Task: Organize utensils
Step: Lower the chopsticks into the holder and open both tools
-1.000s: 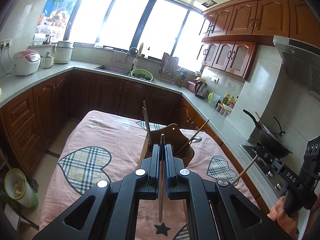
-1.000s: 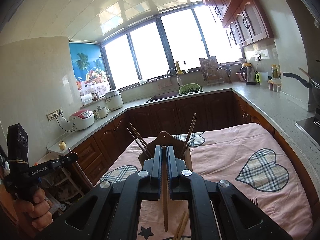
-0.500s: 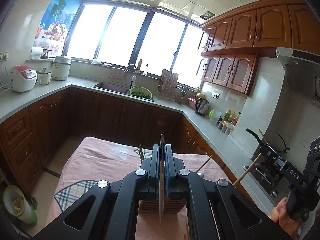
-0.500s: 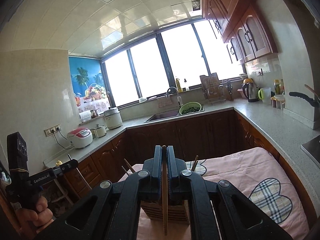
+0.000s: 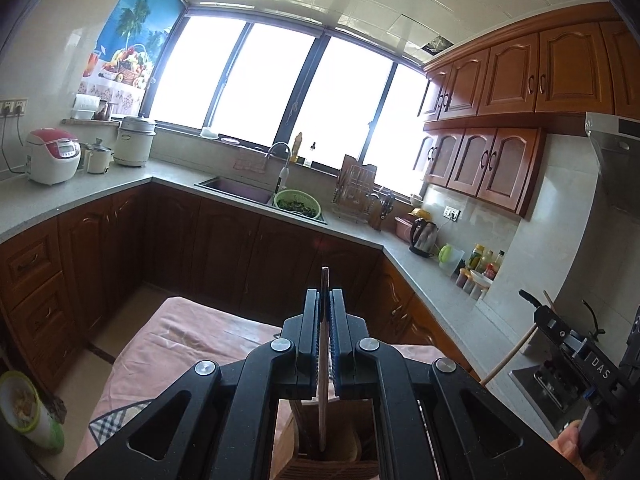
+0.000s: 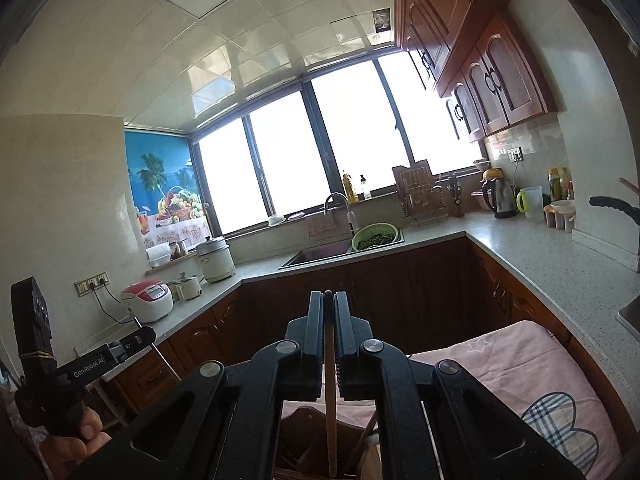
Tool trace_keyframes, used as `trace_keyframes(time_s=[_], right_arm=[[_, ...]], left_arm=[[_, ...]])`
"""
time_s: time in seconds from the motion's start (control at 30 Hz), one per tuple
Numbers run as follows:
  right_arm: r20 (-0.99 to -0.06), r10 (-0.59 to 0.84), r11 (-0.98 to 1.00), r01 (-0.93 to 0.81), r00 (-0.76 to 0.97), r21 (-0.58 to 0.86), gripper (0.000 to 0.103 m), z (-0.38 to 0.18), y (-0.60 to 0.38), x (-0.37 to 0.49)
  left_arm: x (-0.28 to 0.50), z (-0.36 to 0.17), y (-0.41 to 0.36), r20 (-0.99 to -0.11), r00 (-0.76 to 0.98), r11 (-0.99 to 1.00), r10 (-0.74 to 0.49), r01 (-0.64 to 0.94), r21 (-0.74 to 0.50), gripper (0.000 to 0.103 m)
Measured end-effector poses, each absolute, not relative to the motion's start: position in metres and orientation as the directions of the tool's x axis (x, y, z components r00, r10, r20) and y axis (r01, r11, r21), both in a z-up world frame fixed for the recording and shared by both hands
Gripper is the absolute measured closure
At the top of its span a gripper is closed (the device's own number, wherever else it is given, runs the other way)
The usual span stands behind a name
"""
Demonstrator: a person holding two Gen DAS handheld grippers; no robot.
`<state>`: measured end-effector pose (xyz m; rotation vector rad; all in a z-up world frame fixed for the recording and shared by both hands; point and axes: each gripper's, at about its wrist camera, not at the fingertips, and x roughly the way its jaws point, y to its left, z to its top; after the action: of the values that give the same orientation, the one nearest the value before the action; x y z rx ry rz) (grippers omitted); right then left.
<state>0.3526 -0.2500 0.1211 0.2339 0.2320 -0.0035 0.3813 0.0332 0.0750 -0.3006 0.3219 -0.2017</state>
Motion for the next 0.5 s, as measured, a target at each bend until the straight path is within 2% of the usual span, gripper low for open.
trace_keyframes(time_s=[0.27,0.5], right_arm=[[-0.298,0.005,0.968,0.07,0.955,0.241,0.099,0.074,-0.258,0.374],[-0.35,0.004,0.953,0.103,0.937,0.285,0.099,0.042,-0.267,0.379]], left_arm=[[0.413,0.03,0.016,-0.354,0.906,0.938,-0.232,0.112,-0.328,0.1],[0.437,0.018,0.007,-0.414,0.88,0.942,-0.233,0.099,-0.32,0.1]])
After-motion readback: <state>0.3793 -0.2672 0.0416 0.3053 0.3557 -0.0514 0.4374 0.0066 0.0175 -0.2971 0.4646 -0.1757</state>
